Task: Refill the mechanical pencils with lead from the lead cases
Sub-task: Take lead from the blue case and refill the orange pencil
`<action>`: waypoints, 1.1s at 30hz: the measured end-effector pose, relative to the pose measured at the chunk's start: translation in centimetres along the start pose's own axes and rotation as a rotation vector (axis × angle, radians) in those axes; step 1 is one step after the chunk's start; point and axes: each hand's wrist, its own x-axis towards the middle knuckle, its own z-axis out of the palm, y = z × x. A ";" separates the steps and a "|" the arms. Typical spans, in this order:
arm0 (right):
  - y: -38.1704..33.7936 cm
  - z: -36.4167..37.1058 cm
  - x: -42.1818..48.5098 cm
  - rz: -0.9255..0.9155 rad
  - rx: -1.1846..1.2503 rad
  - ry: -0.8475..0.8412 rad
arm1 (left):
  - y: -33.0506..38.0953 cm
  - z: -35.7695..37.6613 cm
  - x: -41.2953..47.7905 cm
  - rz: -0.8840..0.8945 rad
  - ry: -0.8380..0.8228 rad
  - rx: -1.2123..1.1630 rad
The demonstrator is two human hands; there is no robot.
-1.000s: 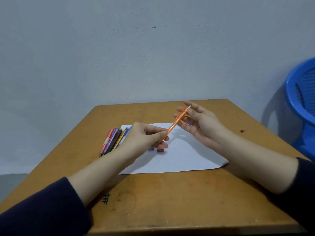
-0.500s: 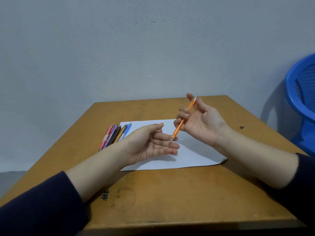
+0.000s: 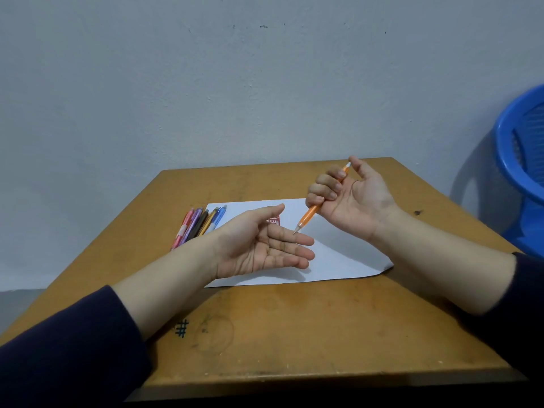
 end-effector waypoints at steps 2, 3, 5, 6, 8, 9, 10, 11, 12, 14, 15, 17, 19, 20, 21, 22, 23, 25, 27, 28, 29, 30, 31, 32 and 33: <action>0.0 -0.1 0.1 -0.002 0.005 -0.001 | 0.0 0.0 0.0 0.000 -0.004 0.013; -0.1 -0.1 0.1 -0.002 0.008 -0.002 | 0.0 -0.1 0.0 0.000 -0.007 0.018; -0.1 -0.2 0.1 0.000 0.007 -0.008 | 0.0 -0.1 0.1 0.000 -0.013 0.024; 0.0 -0.2 0.1 0.002 0.004 -0.012 | 0.0 -0.1 0.1 -0.001 -0.015 0.025; 0.0 -0.3 0.2 0.004 0.002 -0.021 | 0.0 -0.1 0.0 -0.005 -0.018 0.025; 0.1 -0.3 0.2 0.006 0.005 -0.025 | -0.1 -0.1 0.0 -0.007 -0.019 0.026; 0.1 -0.3 0.2 0.008 0.010 -0.028 | 0.0 -0.1 0.0 -0.009 -0.019 0.026; 0.1 -0.4 0.2 0.008 0.015 -0.029 | 0.0 -0.1 0.0 -0.011 -0.020 0.025; 0.1 -0.4 0.2 0.008 0.020 -0.029 | 0.0 -0.1 0.0 -0.012 -0.020 0.024; 0.1 -0.4 0.2 0.007 0.023 -0.024 | 0.0 -0.1 0.0 -0.013 -0.021 0.021; 0.1 -0.4 0.2 0.006 0.022 -0.024 | 0.0 -0.1 0.0 -0.013 -0.021 0.020; 0.2 -0.4 0.2 0.007 0.021 -0.029 | 0.0 -0.1 0.0 -0.013 -0.023 0.021; 0.2 -0.4 0.1 0.004 0.023 -0.040 | 0.0 -0.1 0.0 -0.012 -0.029 0.025; 0.2 -0.4 0.1 0.003 0.027 -0.046 | 0.0 -0.1 0.0 -0.011 -0.031 0.026; 0.2 -0.4 0.1 0.002 0.030 -0.049 | 0.0 -0.1 -0.1 -0.011 -0.033 0.025; 0.2 -0.3 0.1 0.000 0.031 -0.051 | 0.0 -0.1 -0.1 -0.010 -0.034 0.025; 0.2 -0.3 0.1 -0.003 0.029 -0.051 | 0.0 -0.1 -0.1 -0.010 -0.034 0.025; 0.2 -0.2 0.0 -0.006 0.020 -0.049 | 0.0 -0.1 -0.1 -0.011 -0.035 0.025; 0.3 -0.2 0.0 -0.006 0.009 -0.045 | 0.0 -0.1 -0.1 -0.015 -0.036 0.022; 0.3 -0.2 0.0 -0.007 0.006 -0.043 | 0.0 -0.1 -0.1 -0.016 -0.036 0.022; 0.3 -0.2 0.0 -0.009 0.004 -0.043 | 0.0 -0.1 -0.1 -0.016 -0.036 0.022; 0.2 -0.2 0.0 -0.011 0.005 -0.042 | 0.0 -0.1 -0.1 -0.015 -0.037 0.023; 0.2 -0.2 0.0 -0.015 0.005 -0.043 | 0.0 -0.1 -0.1 -0.014 -0.038 0.022; 0.2 -0.2 0.0 -0.018 0.005 -0.044 | 0.0 -0.1 -0.1 -0.013 -0.039 0.022; 0.2 -0.2 0.0 -0.019 0.005 -0.046 | 0.0 -0.1 -0.1 -0.012 -0.039 0.021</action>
